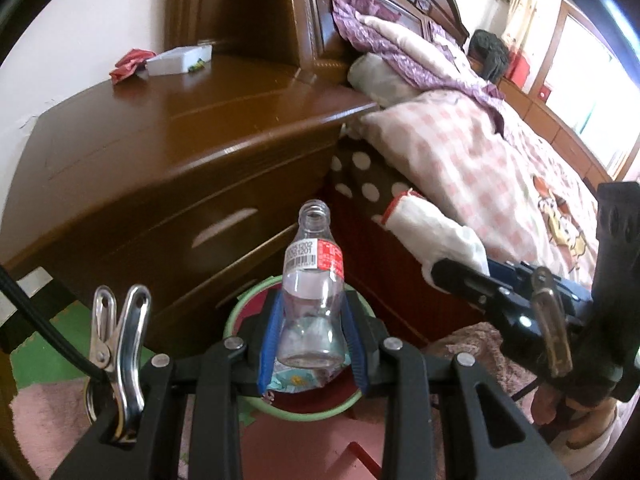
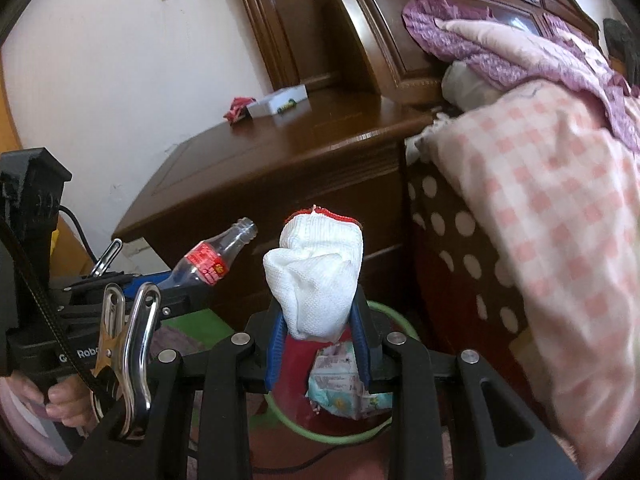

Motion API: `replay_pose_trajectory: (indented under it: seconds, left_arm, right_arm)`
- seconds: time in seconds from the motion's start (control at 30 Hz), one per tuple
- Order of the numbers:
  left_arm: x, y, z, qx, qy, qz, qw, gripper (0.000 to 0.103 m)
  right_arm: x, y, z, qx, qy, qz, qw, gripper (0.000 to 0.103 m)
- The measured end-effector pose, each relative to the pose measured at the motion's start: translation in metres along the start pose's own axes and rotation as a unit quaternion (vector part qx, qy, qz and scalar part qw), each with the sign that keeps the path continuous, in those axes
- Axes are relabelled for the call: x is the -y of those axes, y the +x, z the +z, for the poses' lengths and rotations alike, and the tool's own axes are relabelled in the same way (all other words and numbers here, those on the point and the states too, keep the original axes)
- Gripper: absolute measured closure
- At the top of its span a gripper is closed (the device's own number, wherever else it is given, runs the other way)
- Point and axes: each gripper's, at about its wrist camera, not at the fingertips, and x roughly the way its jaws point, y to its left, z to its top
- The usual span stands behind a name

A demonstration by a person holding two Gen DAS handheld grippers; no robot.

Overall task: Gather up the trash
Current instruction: 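Carry the bottle and cloth bundle with both tools down over the bucket, then open both tools to drop the bottle and cloth into the bucket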

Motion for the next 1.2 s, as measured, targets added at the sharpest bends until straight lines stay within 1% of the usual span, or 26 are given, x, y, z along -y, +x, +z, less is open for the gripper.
replay_pose_trajectory:
  seconds: [0.07, 0.2, 0.37, 0.8, 1.03, 1.2]
  left_arm:
    - [0.001, 0.01, -0.003, -0.005, 0.004, 0.001, 1.0, 0.071]
    - [0.001, 0.037, -0.013, -0.03, 0.006, 0.0, 0.9995, 0.071]
    - [-0.001, 0.06, -0.021, -0.05, 0.008, -0.002, 0.9987, 0.071]
    - [-0.013, 0.119, -0.044, -0.115, -0.003, -0.009, 0.9933, 0.071]
    - [-0.021, 0.143, -0.05, -0.139, -0.011, -0.009, 0.9902, 0.071]
    - [-0.024, 0.156, -0.054, -0.153, -0.014, -0.009, 0.9881, 0.071]
  right_arm:
    - [0.001, 0.006, -0.007, -0.006, 0.004, -0.005, 1.0, 0.073]
    - [0.003, 0.023, -0.021, -0.026, 0.014, -0.004, 1.0, 0.073]
    - [0.003, 0.043, -0.034, -0.048, 0.011, -0.015, 0.999, 0.073]
    - [0.02, 0.079, -0.052, -0.101, 0.041, -0.021, 0.994, 0.073]
    - [0.028, 0.101, -0.061, -0.138, 0.06, -0.023, 0.988, 0.073]
    - [0.039, 0.112, -0.068, -0.157, 0.093, -0.023, 0.983, 0.073]
